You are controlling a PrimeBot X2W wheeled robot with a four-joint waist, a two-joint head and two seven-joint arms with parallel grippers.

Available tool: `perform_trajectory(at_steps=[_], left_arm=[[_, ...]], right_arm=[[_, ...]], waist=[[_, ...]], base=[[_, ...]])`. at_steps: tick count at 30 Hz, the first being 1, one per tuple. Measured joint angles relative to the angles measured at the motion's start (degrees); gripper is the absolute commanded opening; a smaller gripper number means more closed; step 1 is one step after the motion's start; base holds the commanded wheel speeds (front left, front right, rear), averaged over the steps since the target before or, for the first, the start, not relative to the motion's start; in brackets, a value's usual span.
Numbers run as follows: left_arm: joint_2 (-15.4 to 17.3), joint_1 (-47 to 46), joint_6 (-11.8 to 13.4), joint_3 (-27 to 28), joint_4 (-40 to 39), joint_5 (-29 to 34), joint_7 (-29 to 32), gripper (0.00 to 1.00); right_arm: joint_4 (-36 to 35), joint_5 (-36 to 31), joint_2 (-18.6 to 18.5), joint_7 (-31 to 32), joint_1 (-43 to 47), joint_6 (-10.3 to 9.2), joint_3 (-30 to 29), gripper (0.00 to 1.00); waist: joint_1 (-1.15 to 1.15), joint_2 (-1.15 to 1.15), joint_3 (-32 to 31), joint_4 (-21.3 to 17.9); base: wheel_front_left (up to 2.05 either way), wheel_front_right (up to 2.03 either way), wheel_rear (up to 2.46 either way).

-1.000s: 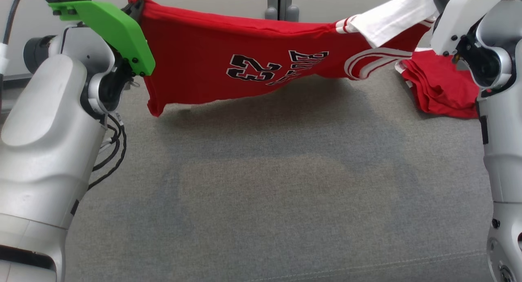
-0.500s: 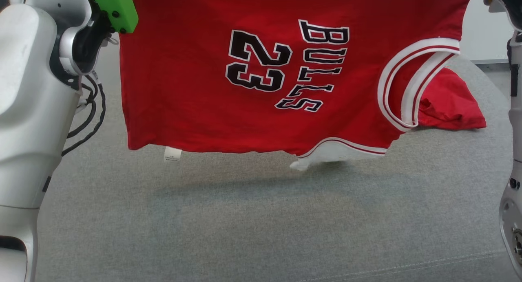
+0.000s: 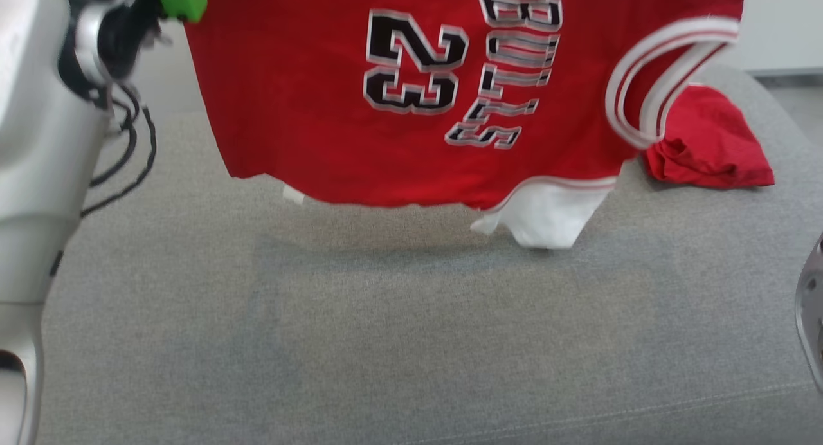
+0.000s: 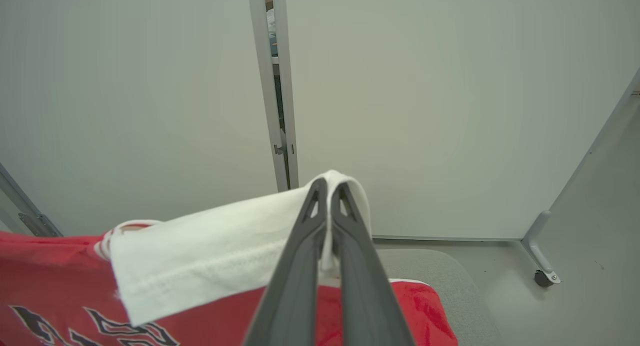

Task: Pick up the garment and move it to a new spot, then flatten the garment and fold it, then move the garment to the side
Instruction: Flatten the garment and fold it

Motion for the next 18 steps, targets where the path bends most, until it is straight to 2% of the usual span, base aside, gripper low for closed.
perform_trajectory(at_steps=[3,6,13,18], left_arm=[[-0.6,-4.8,0.8,0.2,0.6,1.2,-0.3,0.0],[-1.9,-9.4,2.0,0.9,2.0,2.6,-2.7,0.0],[-5.0,-19.4,4.3,3.5,8.5,6.5,-16.3,0.0],[-5.4,-23.6,4.5,4.1,12.9,8.8,-24.4,0.0]], right_arm=[[0.8,-3.1,0.4,-0.7,-5.1,0.0,-0.5,0.0],[2.3,-6.8,1.1,-4.1,-10.1,0.0,-1.3,0.0],[8.4,-15.3,3.7,-19.6,-21.2,0.01,-3.7,0.0],[12.5,-19.9,6.1,-28.4,-25.8,0.01,-7.0,0.0]], waist=[[0.0,0.0,2.5,0.2],[0.0,0.0,5.7,0.4],[0.0,0.0,13.9,0.7],[0.0,0.0,18.5,0.6]], base=[[0.0,0.0,0.0],[0.0,0.0,0.0],[0.0,0.0,0.0],[0.0,0.0,0.0]])
